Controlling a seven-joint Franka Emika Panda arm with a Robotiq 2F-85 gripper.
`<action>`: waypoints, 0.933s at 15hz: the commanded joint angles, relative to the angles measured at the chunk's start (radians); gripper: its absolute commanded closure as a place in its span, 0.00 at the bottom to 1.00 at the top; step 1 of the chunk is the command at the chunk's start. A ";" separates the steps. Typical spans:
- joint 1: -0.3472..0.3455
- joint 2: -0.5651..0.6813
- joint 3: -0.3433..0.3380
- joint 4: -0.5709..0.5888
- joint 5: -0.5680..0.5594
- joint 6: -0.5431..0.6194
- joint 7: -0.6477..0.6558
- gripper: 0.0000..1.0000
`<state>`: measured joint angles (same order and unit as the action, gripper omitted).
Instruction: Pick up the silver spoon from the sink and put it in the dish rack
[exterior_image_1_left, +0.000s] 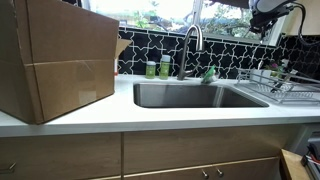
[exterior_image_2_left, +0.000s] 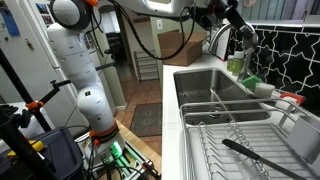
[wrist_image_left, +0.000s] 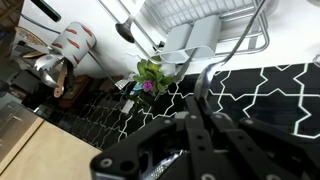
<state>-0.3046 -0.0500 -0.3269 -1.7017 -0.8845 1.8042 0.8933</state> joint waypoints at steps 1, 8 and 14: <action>-0.043 0.027 -0.035 0.057 0.026 0.001 -0.089 0.95; -0.124 0.115 -0.117 0.142 0.025 0.152 -0.256 0.95; -0.176 0.241 -0.148 0.204 0.062 0.279 -0.324 0.95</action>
<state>-0.4540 0.1129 -0.4628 -1.5586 -0.8648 2.0481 0.6181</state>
